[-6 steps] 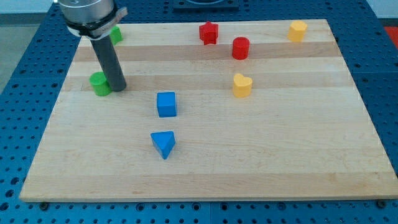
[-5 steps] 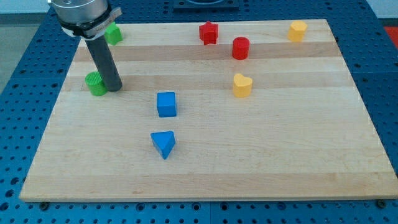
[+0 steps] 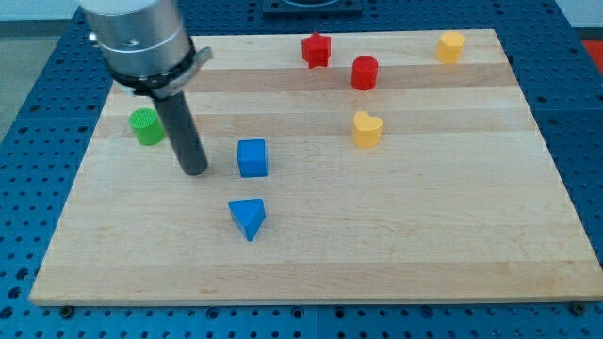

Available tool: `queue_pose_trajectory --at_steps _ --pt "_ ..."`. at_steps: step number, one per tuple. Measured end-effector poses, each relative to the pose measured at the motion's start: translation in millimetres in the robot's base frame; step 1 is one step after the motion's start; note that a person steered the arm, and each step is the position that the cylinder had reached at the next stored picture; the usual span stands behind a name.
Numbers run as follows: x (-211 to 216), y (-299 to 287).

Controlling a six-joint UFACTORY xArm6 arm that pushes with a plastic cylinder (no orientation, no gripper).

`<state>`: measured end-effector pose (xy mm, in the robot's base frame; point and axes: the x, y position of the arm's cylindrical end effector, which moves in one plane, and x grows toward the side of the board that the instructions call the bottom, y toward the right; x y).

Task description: Place the cube at the center right of the board

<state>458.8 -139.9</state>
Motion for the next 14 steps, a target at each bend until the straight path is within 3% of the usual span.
queue_pose_trajectory --at_steps 3,6,9,12,14 --pt "-0.8 105.2" --pt "-22.3 91.1" --pt "-24.3 173.7" --pt "18.8 219.4" --pt "-12.1 233.5"
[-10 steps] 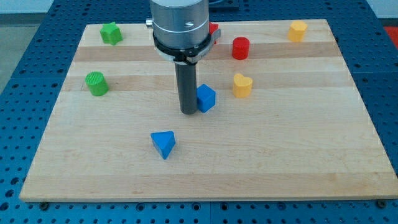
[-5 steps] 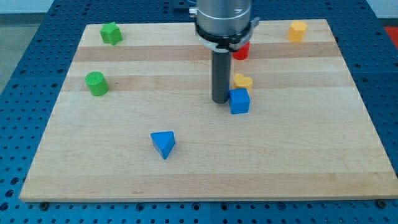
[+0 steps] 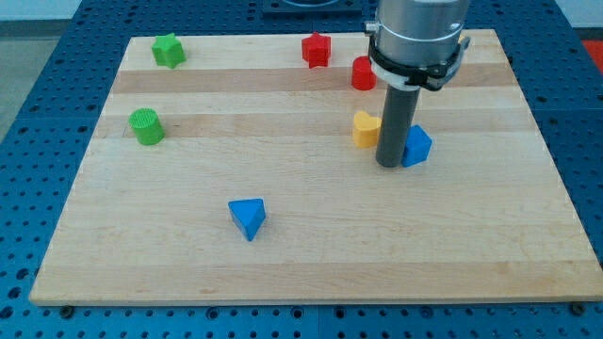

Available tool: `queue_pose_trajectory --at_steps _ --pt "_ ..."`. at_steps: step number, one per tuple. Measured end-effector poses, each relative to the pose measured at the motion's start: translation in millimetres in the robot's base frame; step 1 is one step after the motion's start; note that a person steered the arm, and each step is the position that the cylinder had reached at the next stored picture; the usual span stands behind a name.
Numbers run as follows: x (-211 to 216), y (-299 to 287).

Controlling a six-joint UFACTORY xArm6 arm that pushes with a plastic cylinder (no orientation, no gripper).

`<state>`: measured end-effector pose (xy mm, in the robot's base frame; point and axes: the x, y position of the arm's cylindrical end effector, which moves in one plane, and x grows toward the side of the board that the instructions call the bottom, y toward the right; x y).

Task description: Place the cube at the center right of the board

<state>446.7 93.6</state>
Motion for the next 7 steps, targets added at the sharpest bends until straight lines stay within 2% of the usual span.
queue_pose_trajectory --at_steps 2,7 --pt "-4.7 36.0" --pt "-36.4 68.5"
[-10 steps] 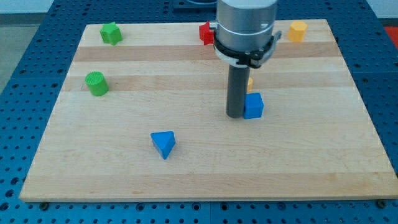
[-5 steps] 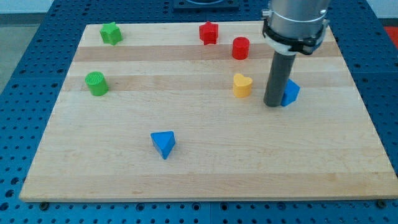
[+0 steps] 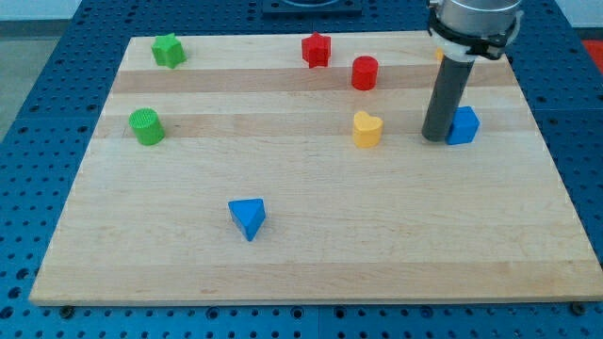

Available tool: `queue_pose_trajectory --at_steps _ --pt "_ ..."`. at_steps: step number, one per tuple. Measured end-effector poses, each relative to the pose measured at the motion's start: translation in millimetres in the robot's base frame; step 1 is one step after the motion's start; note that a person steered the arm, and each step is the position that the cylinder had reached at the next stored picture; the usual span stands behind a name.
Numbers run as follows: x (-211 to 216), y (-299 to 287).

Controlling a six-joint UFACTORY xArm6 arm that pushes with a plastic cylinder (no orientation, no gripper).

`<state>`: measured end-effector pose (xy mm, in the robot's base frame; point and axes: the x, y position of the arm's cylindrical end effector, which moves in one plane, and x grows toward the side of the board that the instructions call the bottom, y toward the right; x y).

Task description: Place the cube at the center right of the board

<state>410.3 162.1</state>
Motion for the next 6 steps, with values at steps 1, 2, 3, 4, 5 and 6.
queue_pose_trajectory --at_steps 1,2,3,4,5,6 --pt "-0.4 1.8" --pt "-3.8 1.8" --pt "-16.1 1.7" --pt "-24.4 1.8" --pt "-24.4 9.1" --pt "-24.4 17.7"
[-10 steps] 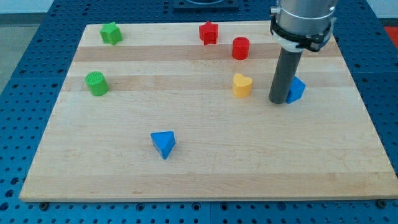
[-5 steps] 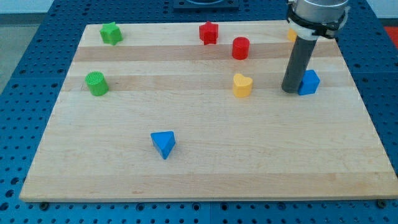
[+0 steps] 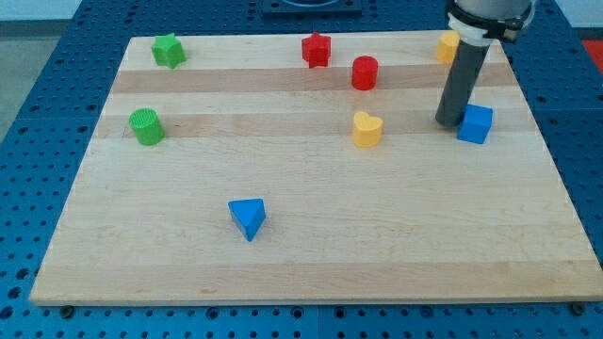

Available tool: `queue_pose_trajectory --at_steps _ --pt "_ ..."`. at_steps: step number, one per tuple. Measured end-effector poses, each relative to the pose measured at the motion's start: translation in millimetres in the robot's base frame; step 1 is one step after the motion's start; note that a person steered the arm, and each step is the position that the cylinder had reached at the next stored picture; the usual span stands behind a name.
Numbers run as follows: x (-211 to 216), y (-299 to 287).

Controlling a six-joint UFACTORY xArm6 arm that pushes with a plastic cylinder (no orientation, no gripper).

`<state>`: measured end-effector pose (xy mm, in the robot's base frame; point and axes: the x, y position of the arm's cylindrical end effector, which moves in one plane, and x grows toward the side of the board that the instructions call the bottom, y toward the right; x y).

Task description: Place the cube at the center right of the board

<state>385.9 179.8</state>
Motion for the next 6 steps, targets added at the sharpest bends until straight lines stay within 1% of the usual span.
queue_pose_trajectory --at_steps 6 --pt "13.2 1.3"
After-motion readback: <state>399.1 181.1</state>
